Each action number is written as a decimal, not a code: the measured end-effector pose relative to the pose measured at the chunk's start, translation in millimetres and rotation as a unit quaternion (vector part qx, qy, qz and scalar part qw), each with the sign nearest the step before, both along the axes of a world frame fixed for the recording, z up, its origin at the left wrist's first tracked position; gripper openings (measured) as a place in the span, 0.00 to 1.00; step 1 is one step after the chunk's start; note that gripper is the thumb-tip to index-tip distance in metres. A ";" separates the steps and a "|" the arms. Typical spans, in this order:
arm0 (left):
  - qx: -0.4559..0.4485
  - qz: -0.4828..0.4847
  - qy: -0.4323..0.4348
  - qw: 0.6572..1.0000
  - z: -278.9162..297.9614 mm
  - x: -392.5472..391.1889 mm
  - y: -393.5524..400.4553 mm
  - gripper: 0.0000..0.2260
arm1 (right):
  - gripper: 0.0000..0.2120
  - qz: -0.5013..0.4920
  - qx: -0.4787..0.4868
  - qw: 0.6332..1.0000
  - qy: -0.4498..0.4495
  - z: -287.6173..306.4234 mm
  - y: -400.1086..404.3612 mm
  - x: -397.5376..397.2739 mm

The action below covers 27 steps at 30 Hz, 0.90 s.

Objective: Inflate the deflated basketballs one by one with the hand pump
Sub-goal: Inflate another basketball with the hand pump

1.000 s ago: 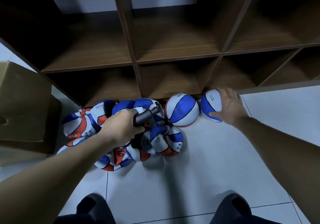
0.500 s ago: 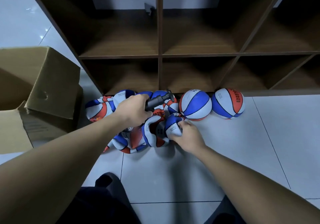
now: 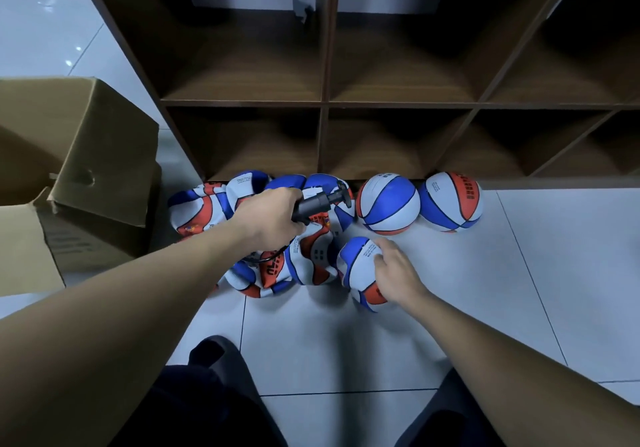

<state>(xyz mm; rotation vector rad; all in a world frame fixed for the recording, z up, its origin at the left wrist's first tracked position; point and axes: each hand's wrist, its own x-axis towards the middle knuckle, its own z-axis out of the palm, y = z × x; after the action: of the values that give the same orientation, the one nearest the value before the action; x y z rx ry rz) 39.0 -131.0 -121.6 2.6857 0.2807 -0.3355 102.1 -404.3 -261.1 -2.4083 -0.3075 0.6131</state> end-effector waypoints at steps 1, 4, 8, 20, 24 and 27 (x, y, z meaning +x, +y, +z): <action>-0.001 -0.004 0.002 1.000 0.3 0.5 -3.3 0.09 | 0.20 0.003 -0.001 1.000 0.004 -3.5 -0.8 -0.8; -0.003 -0.017 0.011 1.000 -3.9 -2.8 -9.6 0.09 | 0.21 -0.020 0.006 1.000 0.004 -12.2 -9.2 -3.5; 0.015 -0.021 0.033 0.999 -10.0 -9.1 -7.4 0.09 | 0.20 -0.046 0.047 0.998 -0.003 -17.5 -15.3 -0.8; -0.036 0.003 0.002 0.999 14.3 -2.2 -16.1 0.11 | 0.46 0.035 -0.001 0.991 -0.130 23.6 -11.7 -19.7; -0.108 -0.023 0.005 0.994 51.8 -6.7 -17.0 0.12 | 0.42 0.075 0.037 0.979 -0.188 86.9 -12.3 -22.5; -0.192 -0.021 -0.020 0.981 80.1 -17.3 -29.4 0.10 | 0.42 0.087 0.070 0.975 -0.193 127.1 -11.0 -38.6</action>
<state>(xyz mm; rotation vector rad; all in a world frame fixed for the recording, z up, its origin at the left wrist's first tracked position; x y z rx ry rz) 21.7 -160.4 -41.5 2.3168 0.1303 -0.3126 63.4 -415.3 -134.0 -2.3668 -0.7058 0.1817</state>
